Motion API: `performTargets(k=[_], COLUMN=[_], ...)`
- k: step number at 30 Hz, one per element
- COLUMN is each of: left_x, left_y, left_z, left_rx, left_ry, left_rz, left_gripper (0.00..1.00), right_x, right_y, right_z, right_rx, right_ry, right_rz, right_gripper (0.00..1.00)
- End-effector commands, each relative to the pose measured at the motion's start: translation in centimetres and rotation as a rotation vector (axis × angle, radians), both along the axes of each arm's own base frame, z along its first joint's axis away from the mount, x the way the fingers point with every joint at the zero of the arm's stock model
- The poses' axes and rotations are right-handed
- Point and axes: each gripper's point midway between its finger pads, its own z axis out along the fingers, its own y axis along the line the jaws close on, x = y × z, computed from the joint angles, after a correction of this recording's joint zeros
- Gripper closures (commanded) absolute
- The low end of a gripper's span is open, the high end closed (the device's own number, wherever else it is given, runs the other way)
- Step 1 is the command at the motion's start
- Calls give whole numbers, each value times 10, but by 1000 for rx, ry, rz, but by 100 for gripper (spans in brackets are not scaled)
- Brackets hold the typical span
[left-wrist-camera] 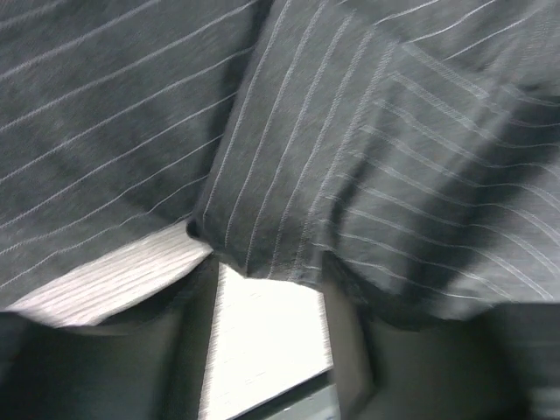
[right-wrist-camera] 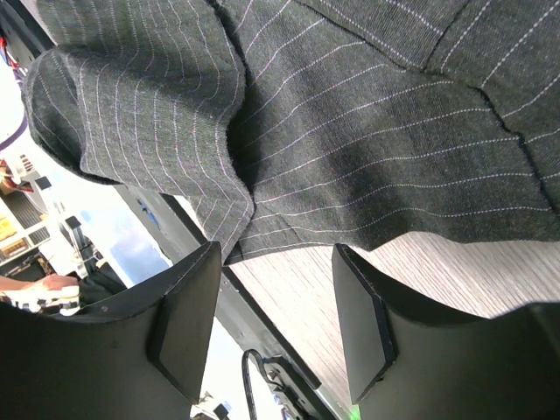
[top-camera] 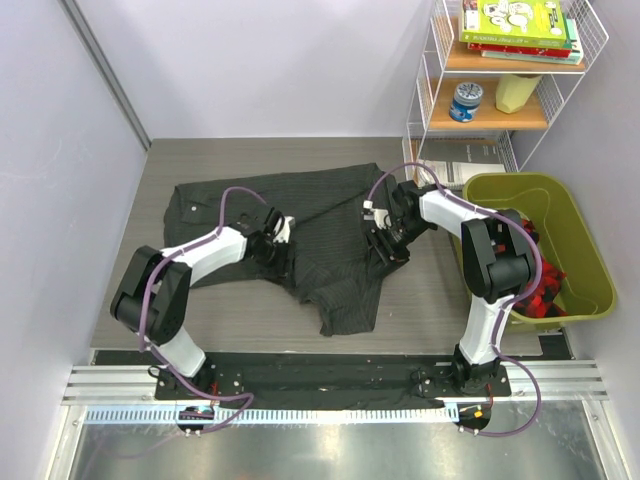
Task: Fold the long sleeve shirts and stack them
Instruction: Fold the shirt
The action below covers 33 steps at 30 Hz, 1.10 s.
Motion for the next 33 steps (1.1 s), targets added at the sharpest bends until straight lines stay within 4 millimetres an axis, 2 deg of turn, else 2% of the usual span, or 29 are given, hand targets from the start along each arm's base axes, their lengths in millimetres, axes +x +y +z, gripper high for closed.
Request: performTargets(k=[1,2,3,4,6,8,9,11,12,13,14,15,17,18,20,21,22,24,25,26,28,30,31,32,33], left_x=[27,24,25,26,24,15,-2,-33,-57,-77,-88,-108,-138,-172,-195,-209,-215,-219,-217,-214,-202,-195,-191,-184,-176], left_y=[-30,-38,-41,-47,-57,-60,-67,-69,-61,-61,-57,-44,-36,-24,-3,3,18,29,33,34,22,16,14,7,8], left_z=[26,34,41,60,92,127,145,170,170,169,170,164,167,156,137,135,118,111,99,96,95,96,98,101,101], left_rx=[-175,-234,-265,-318,-410,-460,-541,-580,-570,-548,-538,-542,-573,-569,-473,-450,-410,-371,-349,-322,-291,-275,-266,-256,-227], left_ry=[-79,-76,-96,-144,-236,-354,-365,-442,-471,-463,-469,-449,-480,-461,-487,-543,-551,-620,-627,-650,-726,-763,-772,-772,-758], left_rz=[-9,-42,-58,-92,-216,-371,-479,-689,-861,-948,-989,-1089,-1252,-1449,-1658,-1741,-1835,-1908,-1930,-1934,-1833,-1776,-1721,-1627,-1558], left_gripper=[64,85,93,97,100,100,100,100,100,100,100,100,100,100,100,100,100,100,100,97,76,61,56,55,55], right_x=[4,5,6,7,9,12,15,18,18,19,20,20,19,18,13,11,8,7,4,6,2,1,-7,-7,-16], right_y=[0,0,-2,-3,-7,-10,-14,-17,-18,-20,-20,-20,-19,-19,-18,-19,-19,-23,-23,-25,-27,-25,-27,-23,-30], right_z=[16,17,17,19,23,24,24,24,23,23,23,22,25,25,24,23,21,18,18,18,23,25,23,33,25], right_rx=[9,7,-4,-5,-3,0,-4,-8,-13,-22,-22,-24,-10,-6,5,3,-1,-26,-30,-45,-52,-62,-58,-46,-82], right_ry=[-76,-81,-90,-104,-121,-133,-136,-153,-156,-161,-167,-165,-165,-168,-168,-178,-183,-217,-239,-271,-359,-449,-483,-578,-598], right_rz=[9,10,9,13,7,3,-6,0,9,12,17,18,27,34,49,71,90,132,159,174,234,302,349,384,415], right_gripper=[40,39,38,36,34,31,30,30,29,30,30,29,29,29,28,27,27,26,25,25,24,24,24,24,24])
